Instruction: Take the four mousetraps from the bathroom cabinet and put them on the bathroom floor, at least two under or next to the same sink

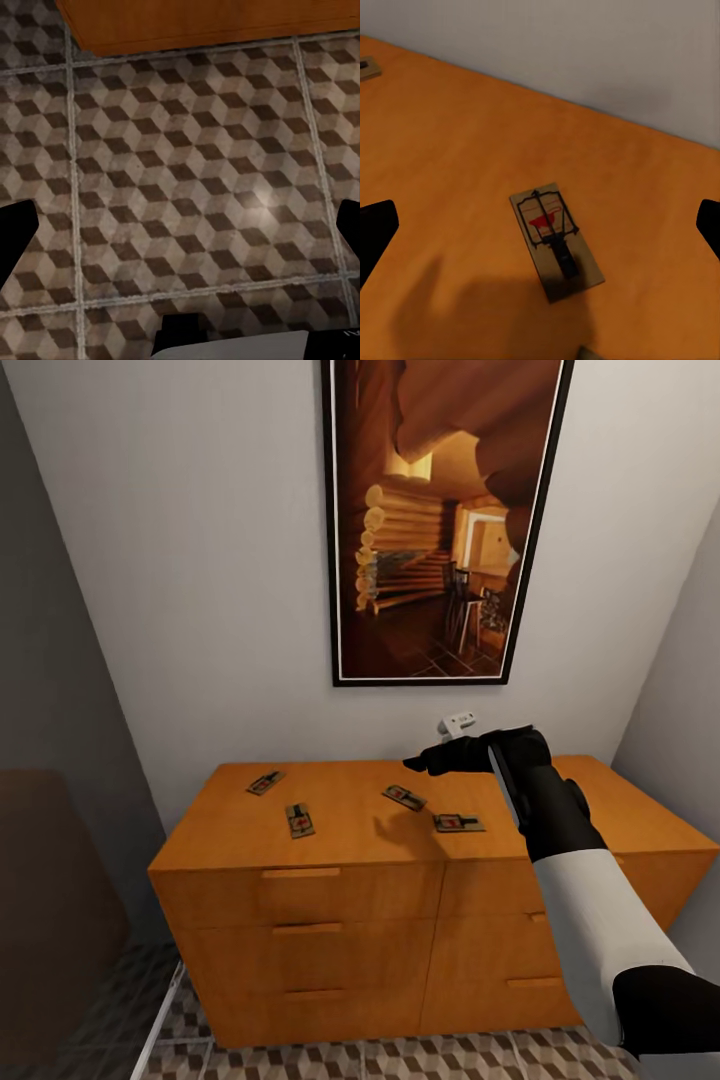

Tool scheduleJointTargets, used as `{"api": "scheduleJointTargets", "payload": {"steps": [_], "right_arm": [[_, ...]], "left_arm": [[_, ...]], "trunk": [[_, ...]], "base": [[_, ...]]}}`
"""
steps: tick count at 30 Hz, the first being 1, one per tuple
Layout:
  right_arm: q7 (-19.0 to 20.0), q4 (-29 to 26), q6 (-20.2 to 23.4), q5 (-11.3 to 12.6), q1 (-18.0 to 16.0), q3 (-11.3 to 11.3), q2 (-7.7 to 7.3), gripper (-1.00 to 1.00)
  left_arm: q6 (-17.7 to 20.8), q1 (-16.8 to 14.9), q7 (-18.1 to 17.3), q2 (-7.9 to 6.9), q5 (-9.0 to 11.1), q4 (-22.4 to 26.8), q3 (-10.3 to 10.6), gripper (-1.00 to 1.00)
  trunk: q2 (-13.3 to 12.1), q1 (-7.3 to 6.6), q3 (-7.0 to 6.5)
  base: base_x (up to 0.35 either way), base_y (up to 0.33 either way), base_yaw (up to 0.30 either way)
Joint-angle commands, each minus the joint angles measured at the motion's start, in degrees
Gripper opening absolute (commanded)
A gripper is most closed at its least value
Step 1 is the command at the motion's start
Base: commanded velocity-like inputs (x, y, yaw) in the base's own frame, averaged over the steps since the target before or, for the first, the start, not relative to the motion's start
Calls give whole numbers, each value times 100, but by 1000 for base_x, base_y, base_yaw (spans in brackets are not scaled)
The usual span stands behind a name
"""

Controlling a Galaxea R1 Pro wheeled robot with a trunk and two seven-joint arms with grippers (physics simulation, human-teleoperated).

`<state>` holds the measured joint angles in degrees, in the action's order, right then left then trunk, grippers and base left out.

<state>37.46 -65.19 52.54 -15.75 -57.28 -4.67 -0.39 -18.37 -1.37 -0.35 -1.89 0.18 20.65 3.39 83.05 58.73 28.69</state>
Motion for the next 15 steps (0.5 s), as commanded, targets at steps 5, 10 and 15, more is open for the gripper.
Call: {"api": "scheduleJointTargets", "payload": {"steps": [5, 10, 15], "right_arm": [[46, 41, 10, -60, 3, -8, -4, 100], [43, 85, 10, -60, 6, -8, -5, 100], [42, 101, 10, -60, 6, -8, -5, 100]], "left_arm": [[-18, -4, 13, -5, 7, -215, 40, 100], [-23, -4, 20, -12, 1, -707, 37, 100], [-86, -4, 24, -51, 0, -1108, 32, 100]], "trunk": [[3, 0, 21], [3, 0, 30], [3, 0, 33]], "base": [[6, 2, 0], [1, 0, 0], [0, 0, 0]]}}
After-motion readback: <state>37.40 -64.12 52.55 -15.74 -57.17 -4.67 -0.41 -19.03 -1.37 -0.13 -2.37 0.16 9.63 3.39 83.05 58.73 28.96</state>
